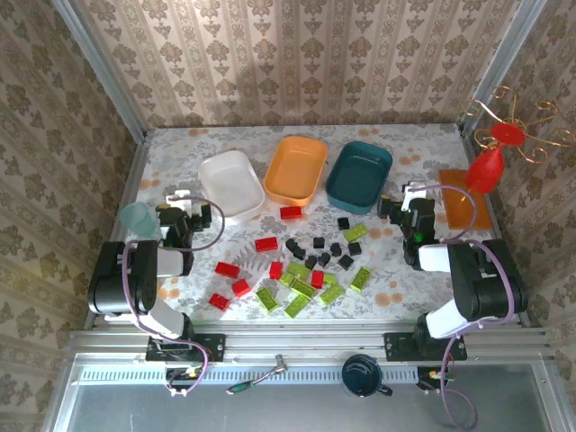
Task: Sort the legos into containers by color
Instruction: Move the container to the center of the table.
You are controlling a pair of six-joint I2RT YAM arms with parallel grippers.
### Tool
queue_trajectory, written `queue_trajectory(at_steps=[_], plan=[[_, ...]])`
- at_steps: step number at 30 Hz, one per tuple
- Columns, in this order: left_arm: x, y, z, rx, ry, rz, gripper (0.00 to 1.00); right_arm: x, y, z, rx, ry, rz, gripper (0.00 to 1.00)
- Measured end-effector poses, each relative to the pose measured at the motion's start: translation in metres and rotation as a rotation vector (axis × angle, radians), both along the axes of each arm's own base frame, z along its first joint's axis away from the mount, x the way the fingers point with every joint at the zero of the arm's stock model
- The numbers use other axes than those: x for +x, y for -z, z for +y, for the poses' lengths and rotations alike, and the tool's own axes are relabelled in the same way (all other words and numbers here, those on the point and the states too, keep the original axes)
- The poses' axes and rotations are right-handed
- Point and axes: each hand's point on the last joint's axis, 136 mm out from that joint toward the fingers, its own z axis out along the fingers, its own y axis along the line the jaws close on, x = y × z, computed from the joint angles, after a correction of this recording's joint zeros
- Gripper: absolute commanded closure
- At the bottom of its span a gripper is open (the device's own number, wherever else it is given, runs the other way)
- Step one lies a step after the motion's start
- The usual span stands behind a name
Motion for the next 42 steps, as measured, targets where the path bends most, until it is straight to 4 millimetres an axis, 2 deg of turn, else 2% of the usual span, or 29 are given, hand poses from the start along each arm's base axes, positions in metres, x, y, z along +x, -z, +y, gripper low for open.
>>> queue_trajectory(at_steps=[34, 38, 42], plan=[[0.000, -0.001, 0.001, 0.003, -0.007, -0.003, 0.00, -0.001, 0.000, 0.000, 0.000, 0.002, 0.004, 0.00], [-0.004, -0.014, 0.006, 0.020, -0.048, -0.015, 0.00, -0.002, -0.003, -0.004, -0.005, 0.023, 0.055, 0.00], [-0.012, -0.047, 0.012, 0.026, -0.088, -0.076, 0.00, 0.006, -0.027, -0.010, 0.005, 0.065, 0.044, 0.00]])
